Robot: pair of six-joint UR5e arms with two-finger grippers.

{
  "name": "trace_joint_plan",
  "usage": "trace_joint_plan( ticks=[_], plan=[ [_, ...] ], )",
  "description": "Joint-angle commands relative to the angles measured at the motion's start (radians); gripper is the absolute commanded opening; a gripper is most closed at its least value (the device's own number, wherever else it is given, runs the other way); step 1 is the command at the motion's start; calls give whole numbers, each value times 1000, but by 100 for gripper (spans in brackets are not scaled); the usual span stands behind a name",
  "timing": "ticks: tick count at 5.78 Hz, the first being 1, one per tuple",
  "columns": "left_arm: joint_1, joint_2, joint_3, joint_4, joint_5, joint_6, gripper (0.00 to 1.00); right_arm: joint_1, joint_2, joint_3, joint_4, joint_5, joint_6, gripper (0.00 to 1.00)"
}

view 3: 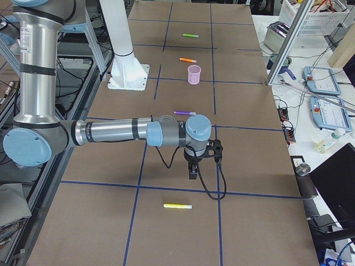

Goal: Collect pens into pen holder

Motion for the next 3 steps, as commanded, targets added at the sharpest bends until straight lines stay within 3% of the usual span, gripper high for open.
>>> trace_joint_plan(
  ticks=[1, 2, 3],
  plan=[
    [-1, 18, 18, -63, -13, 5, 100, 0, -10, 9, 1, 14, 1, 100],
    [7, 22, 44, -156, -13, 1, 100, -2, -10, 9, 1, 25, 1, 100],
    [25, 19, 47, -170, -13, -2, 100, -2, -8, 9, 4, 23, -4, 100]
  ],
)
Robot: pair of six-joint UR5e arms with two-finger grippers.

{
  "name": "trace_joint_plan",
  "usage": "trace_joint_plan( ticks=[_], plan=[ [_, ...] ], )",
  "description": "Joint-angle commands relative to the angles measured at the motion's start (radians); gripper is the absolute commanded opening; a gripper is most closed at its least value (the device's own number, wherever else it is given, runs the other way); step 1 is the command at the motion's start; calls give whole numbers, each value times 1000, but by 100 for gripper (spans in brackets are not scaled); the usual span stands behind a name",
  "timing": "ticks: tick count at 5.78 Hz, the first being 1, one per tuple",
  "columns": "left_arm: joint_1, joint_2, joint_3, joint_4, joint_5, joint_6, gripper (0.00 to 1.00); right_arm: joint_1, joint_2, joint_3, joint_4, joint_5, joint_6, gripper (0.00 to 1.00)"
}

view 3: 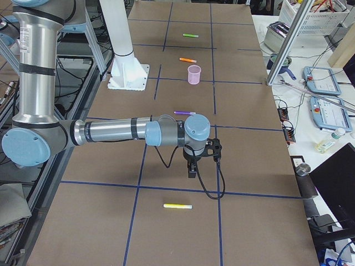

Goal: Collect pens into pen holder

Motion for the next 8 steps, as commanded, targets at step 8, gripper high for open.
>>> trace_joint_plan(
  ticks=[8],
  plan=[
    [554, -272, 152, -97, 13, -641, 97, -36, -1, -16, 56, -4, -9, 100]
  ],
)
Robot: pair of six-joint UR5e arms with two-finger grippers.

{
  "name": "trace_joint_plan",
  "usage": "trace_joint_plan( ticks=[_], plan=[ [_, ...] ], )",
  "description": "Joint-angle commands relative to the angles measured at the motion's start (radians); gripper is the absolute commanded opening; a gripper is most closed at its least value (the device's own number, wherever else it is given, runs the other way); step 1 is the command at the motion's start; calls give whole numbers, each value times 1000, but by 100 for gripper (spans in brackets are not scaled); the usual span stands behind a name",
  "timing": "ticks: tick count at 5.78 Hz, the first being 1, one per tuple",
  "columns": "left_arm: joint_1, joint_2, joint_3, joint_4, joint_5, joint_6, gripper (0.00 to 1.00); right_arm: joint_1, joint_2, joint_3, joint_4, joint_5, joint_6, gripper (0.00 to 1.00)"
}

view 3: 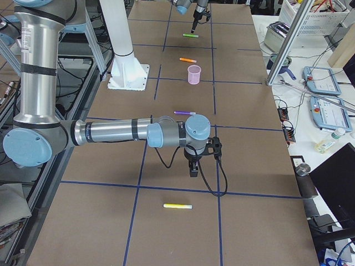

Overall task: Collect pens into pen holder
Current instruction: 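Lower the left gripper onto the green marker and close it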

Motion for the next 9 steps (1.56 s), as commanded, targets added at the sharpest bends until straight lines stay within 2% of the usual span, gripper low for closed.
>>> trace_joint_plan(
  ticks=[1, 2, 4, 5, 6, 7, 8, 9],
  plan=[
    [42, -30, 35, 0, 23, -3, 93, -3, 0, -1, 0, 2, 2, 100],
    [42, -39, 36, 0, 34, 0, 86, -3, 0, -1, 0, 4, 3, 100],
    [43, -39, 53, 0, 34, 3, 62, -3, 0, -1, 0, 4, 3, 100],
    [45, -39, 66, -1, 34, 6, 56, -3, 0, -1, 0, 4, 3, 100],
    [45, -38, 66, 0, 34, 30, 33, -3, 0, -1, 0, 4, 2, 100],
    [43, -38, 65, 0, 34, 50, 6, -3, 0, -1, 0, 4, 3, 100],
    [42, -39, 47, 0, 34, 49, 0, -3, 0, -1, 0, 4, 2, 100],
    [39, -41, 10, -1, 32, 47, 0, -3, 0, -1, 0, 4, 2, 100]
  ],
)
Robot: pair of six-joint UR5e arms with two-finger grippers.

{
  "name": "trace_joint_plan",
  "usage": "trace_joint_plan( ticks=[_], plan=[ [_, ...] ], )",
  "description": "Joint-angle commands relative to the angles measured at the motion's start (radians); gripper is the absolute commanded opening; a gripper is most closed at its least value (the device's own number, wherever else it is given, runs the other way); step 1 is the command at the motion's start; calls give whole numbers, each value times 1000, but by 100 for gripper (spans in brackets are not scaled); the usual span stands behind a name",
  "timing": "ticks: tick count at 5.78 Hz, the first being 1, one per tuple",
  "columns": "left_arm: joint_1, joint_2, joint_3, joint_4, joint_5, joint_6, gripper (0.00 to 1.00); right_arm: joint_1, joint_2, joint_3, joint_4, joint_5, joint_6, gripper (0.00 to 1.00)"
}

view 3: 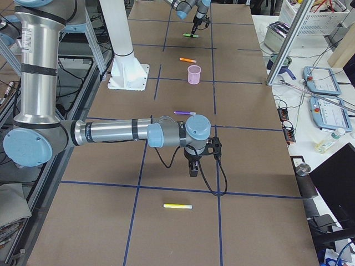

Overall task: Collect pens into pen holder
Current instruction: 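Lift the green marker with the left gripper and carry it over the pink cup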

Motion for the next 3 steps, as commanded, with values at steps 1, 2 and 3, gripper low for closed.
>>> trace_joint_plan(
  ticks=[1, 2, 3],
  plan=[
    [-6, -27, -146, 3, -1, -18, 0, 0, 0, 6, 15, 0, 3, 100],
    [-6, -100, -222, 4, -1, -92, 0, -6, 0, -1, 81, 3, 3, 100],
    [-1, -191, -277, 2, 8, -160, 0, -17, -2, -6, 87, 5, 7, 100]
  ],
)
